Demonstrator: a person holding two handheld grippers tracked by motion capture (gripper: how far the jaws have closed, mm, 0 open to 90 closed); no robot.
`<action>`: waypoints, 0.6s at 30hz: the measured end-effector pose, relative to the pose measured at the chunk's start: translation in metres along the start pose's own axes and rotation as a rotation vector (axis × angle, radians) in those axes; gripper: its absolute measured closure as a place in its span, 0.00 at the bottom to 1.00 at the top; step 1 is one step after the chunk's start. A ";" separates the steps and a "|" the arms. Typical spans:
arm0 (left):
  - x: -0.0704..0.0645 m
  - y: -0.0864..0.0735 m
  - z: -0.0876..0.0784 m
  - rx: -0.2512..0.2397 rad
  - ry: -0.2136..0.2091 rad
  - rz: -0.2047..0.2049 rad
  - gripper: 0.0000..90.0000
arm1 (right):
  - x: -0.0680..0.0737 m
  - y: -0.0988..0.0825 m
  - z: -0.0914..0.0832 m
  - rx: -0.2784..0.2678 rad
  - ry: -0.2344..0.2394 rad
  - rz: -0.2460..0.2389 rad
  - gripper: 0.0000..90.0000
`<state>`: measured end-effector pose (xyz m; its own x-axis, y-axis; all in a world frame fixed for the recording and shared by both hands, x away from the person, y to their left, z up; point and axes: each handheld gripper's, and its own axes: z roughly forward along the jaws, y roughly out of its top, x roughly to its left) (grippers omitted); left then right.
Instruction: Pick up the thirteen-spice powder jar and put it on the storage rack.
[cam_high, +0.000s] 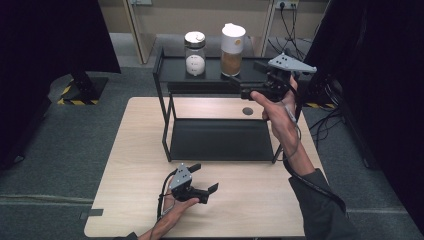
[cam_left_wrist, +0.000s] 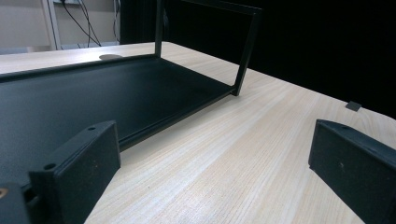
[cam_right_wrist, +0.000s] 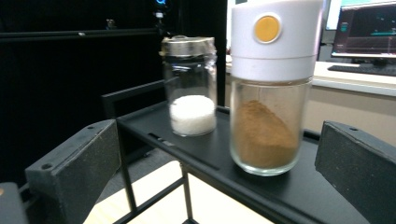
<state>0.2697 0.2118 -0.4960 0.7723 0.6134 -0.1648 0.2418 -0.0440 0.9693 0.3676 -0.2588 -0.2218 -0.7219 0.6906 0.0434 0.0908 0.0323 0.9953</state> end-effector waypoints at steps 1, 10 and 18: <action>0.000 0.000 0.000 -0.001 0.000 0.000 0.02 | 0.000 -0.002 -0.002 -0.003 0.009 0.000 0.01; 0.000 0.000 0.000 -0.005 0.003 -0.001 0.02 | 0.006 -0.026 -0.017 -0.024 0.062 -0.012 0.01; -0.001 -0.001 -0.001 -0.007 0.007 -0.003 0.02 | 0.010 -0.047 -0.030 -0.027 0.075 -0.022 0.01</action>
<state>0.2687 0.2120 -0.4965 0.7677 0.6187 -0.1670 0.2405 -0.0366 0.9700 0.3361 -0.2752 -0.2652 -0.7728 0.6341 0.0269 0.0563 0.0263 0.9981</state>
